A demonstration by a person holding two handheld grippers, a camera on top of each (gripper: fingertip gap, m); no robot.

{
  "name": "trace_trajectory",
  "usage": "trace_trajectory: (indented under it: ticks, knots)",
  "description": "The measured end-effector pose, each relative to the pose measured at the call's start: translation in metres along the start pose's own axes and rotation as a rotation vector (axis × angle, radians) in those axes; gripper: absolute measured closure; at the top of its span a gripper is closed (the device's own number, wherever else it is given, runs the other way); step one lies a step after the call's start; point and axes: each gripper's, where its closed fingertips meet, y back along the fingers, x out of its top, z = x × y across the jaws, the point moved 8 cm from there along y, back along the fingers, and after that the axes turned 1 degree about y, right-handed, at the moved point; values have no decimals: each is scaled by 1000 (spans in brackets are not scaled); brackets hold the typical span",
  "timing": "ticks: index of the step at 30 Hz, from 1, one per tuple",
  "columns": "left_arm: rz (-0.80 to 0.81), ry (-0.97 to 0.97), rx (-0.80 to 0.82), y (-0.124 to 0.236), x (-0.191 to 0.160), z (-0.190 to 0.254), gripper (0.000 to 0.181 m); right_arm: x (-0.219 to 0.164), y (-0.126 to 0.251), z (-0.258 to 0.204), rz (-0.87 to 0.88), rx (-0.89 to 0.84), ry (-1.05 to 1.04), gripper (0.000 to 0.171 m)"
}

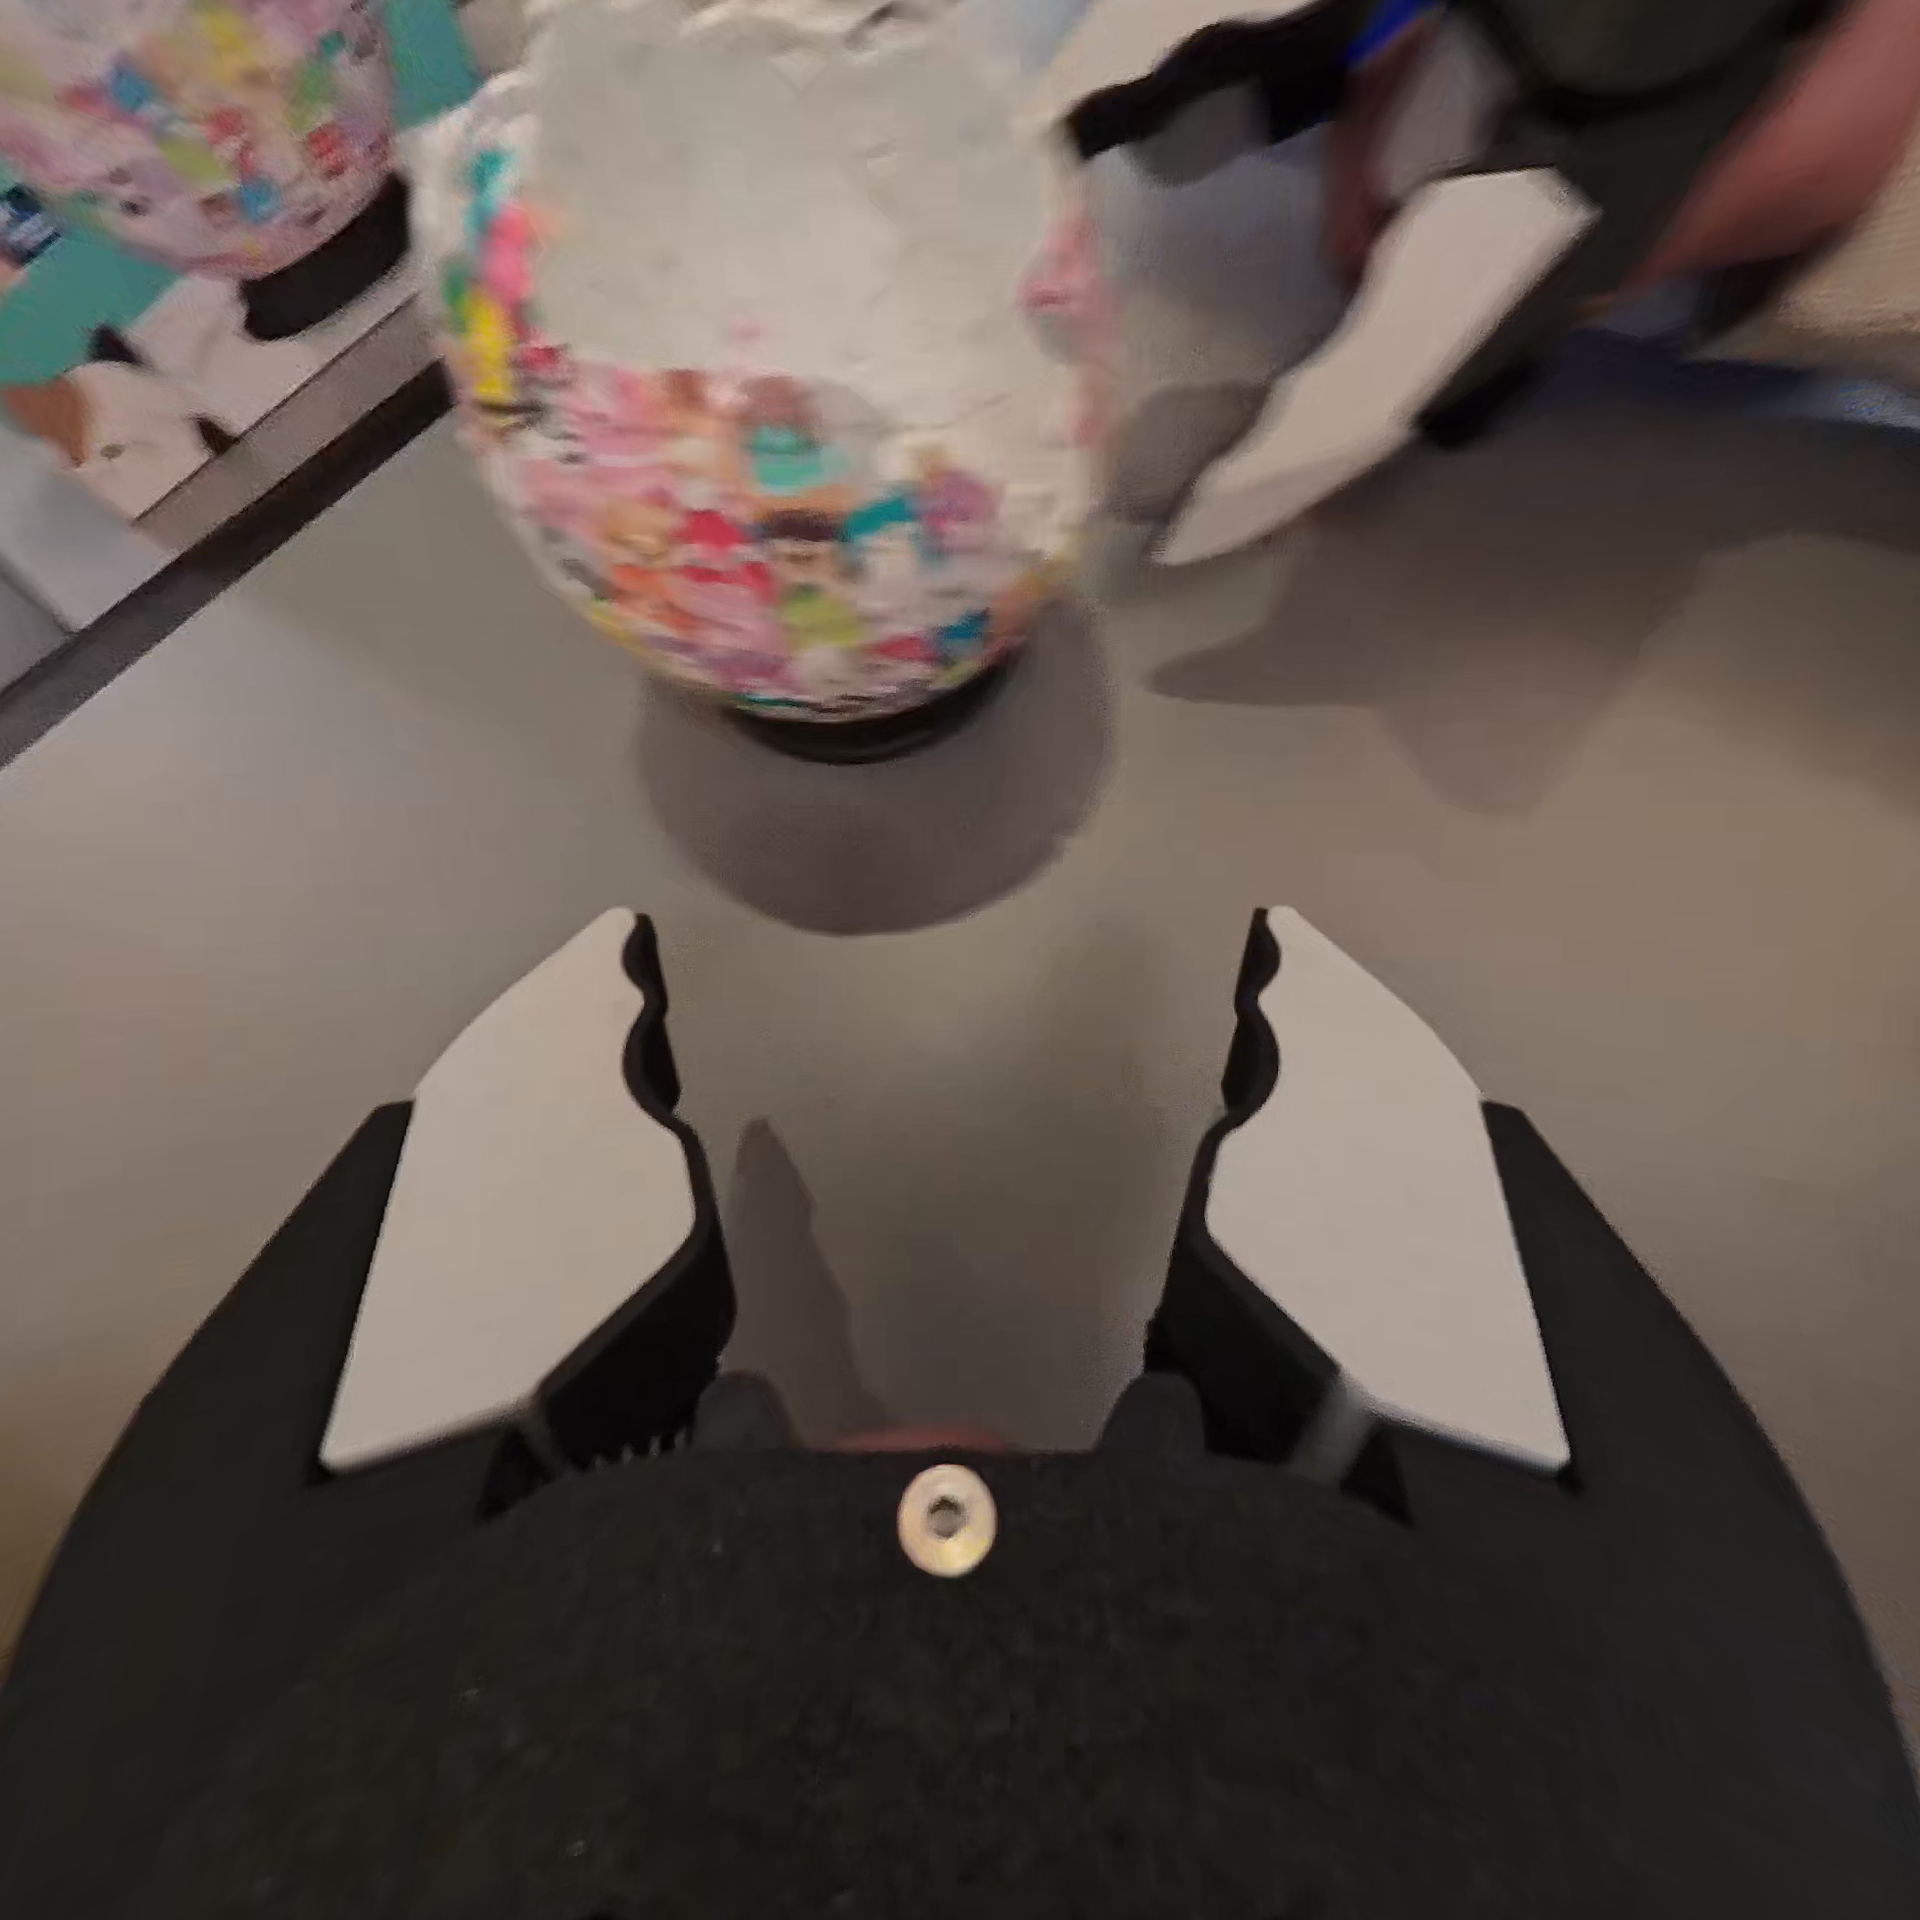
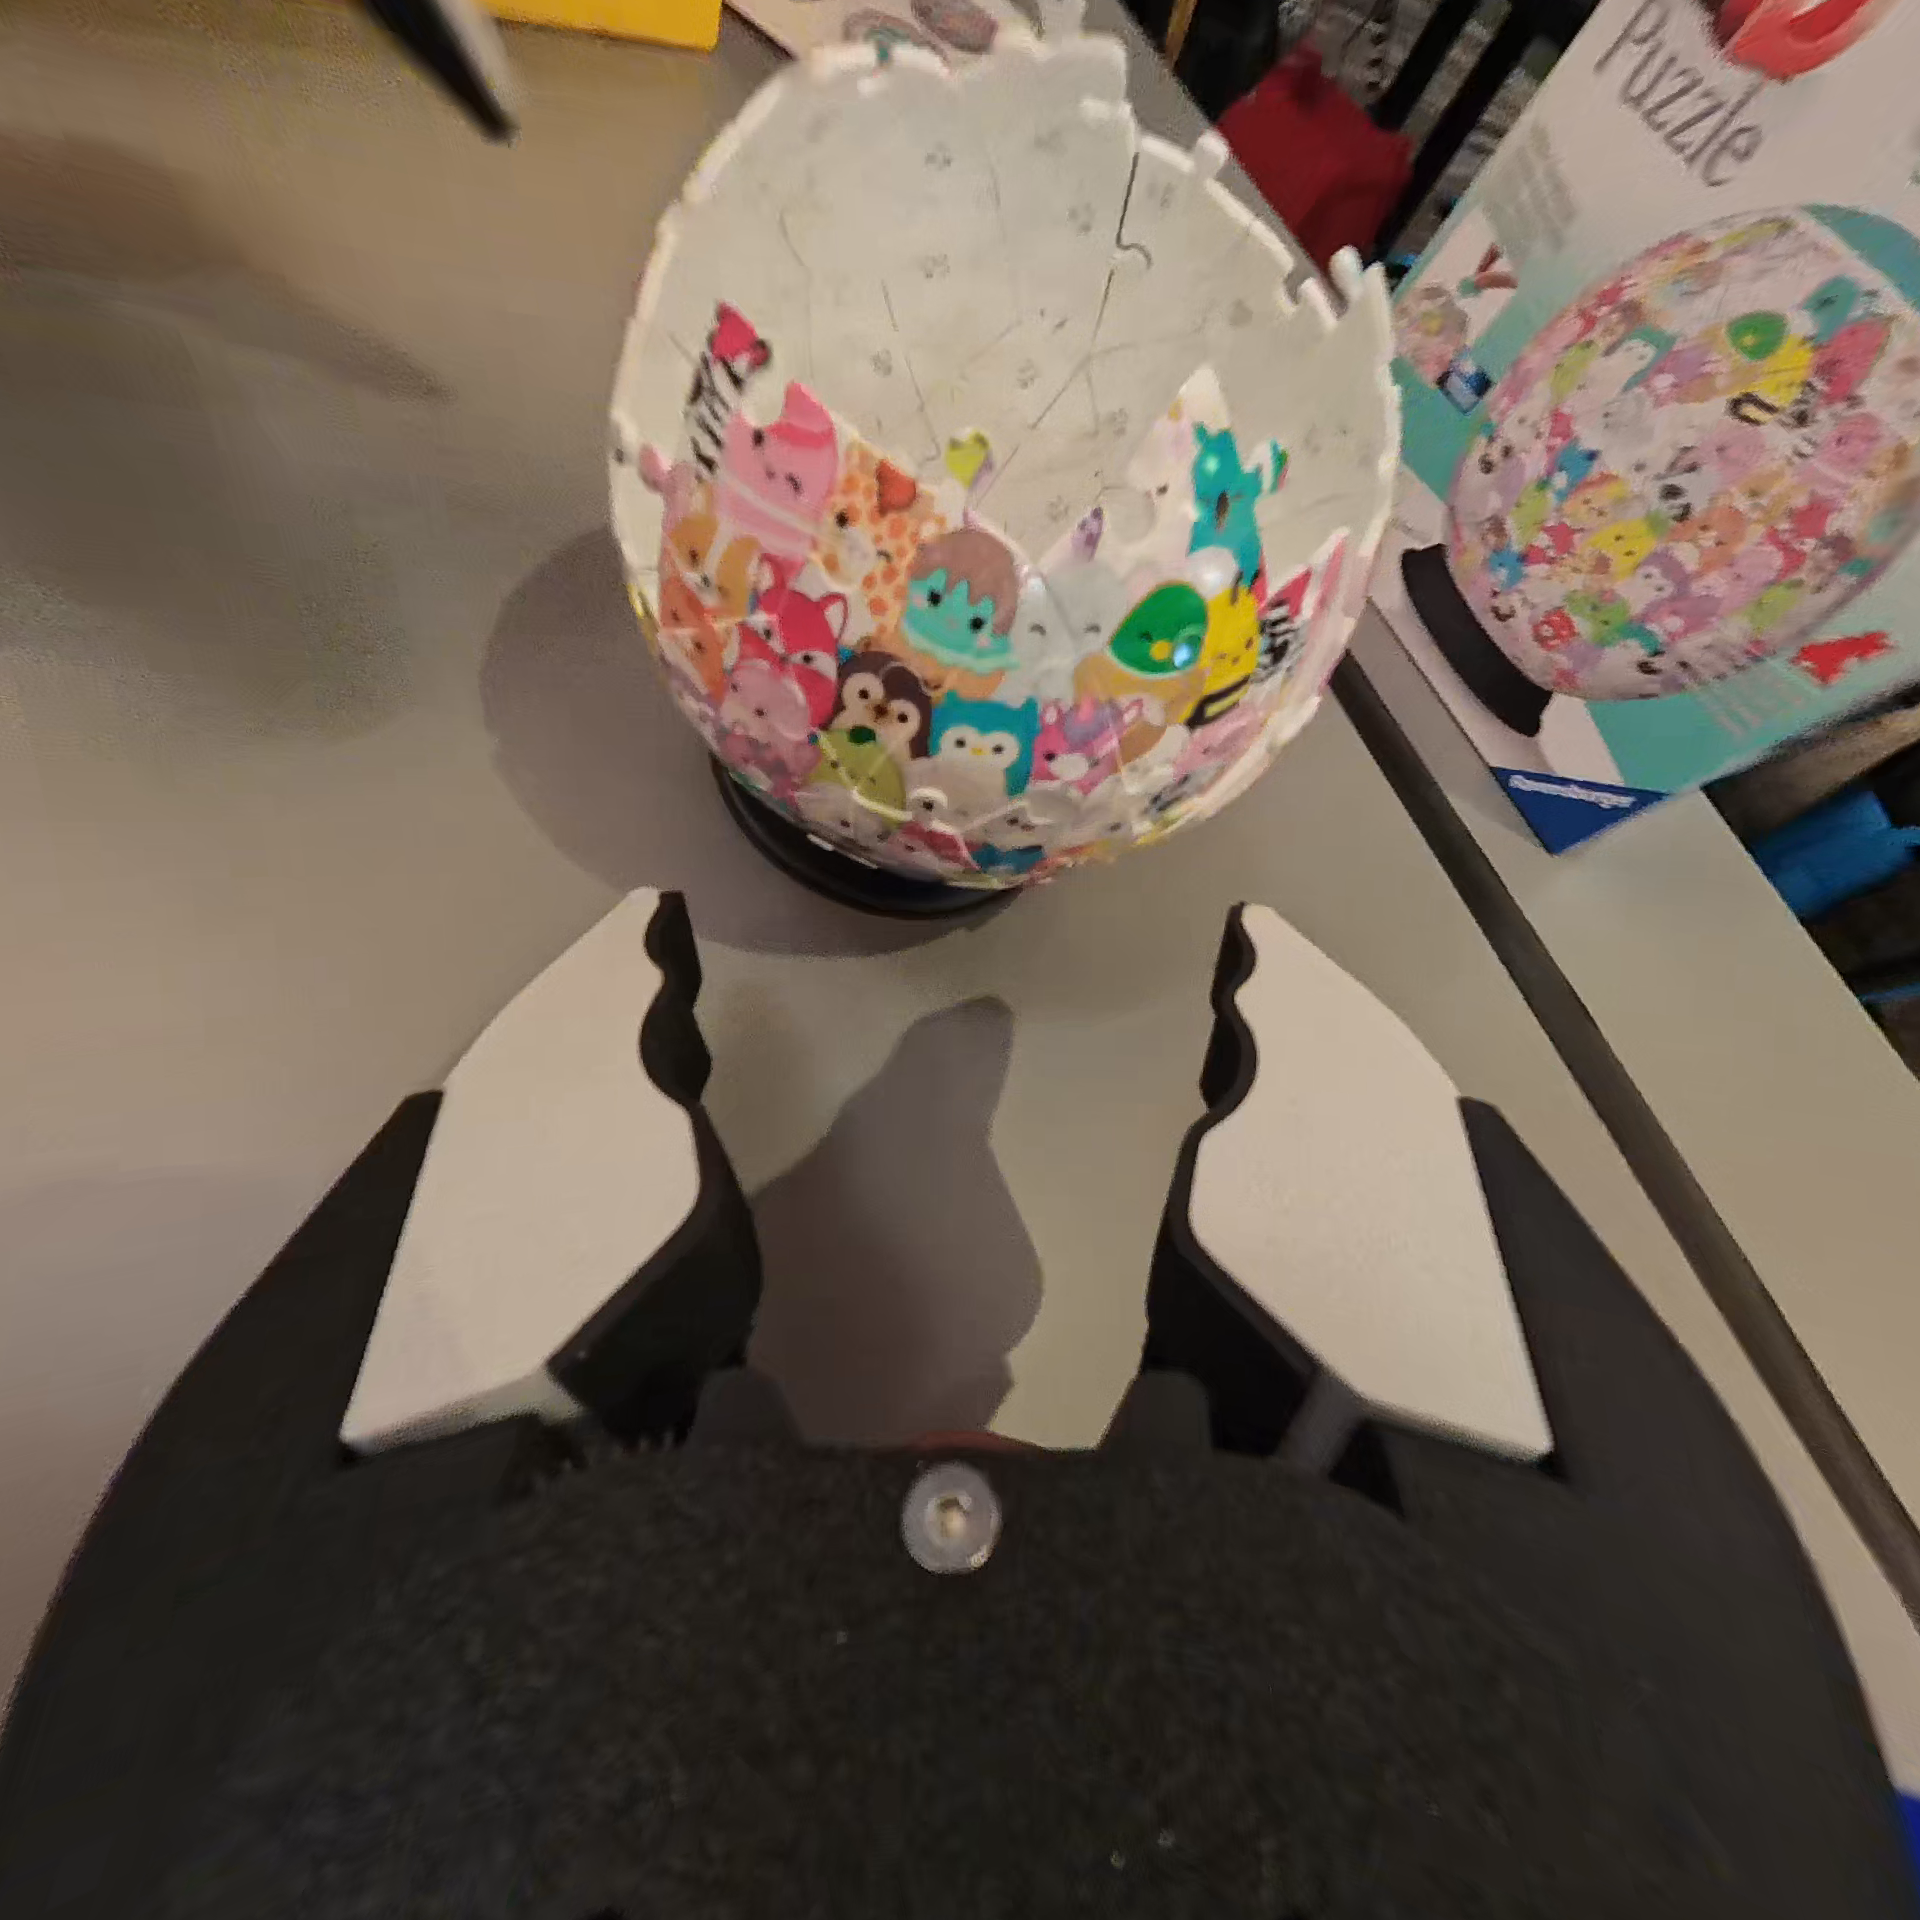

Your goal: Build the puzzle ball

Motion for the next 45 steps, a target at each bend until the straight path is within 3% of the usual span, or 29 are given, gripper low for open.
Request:
trace_trajectory:
  ticks: [6, 15, 19, 28, 45]
  knots:
    - [-159, 10, 30, -57, -4, -36, 77, -5, -27, 17, -59, 89, 26, 61]
    - [-123, -6, -228, -82, 6, -32, 86, -8, -44, 23, -136, 378, -83, 62]
    - [-111, -13, -300, -83, 9, -27, 91, -7, -52, 16, -194, 464, -83, 70]
    - [-116, -32, -307, -81, 7, -13, 87, -3, -50, 4, -190, 491, -112, 66]
    - [-170, -102, -342, -30, -28, 67, 87, -1, 11, -91, -203, 444, -136, 69]
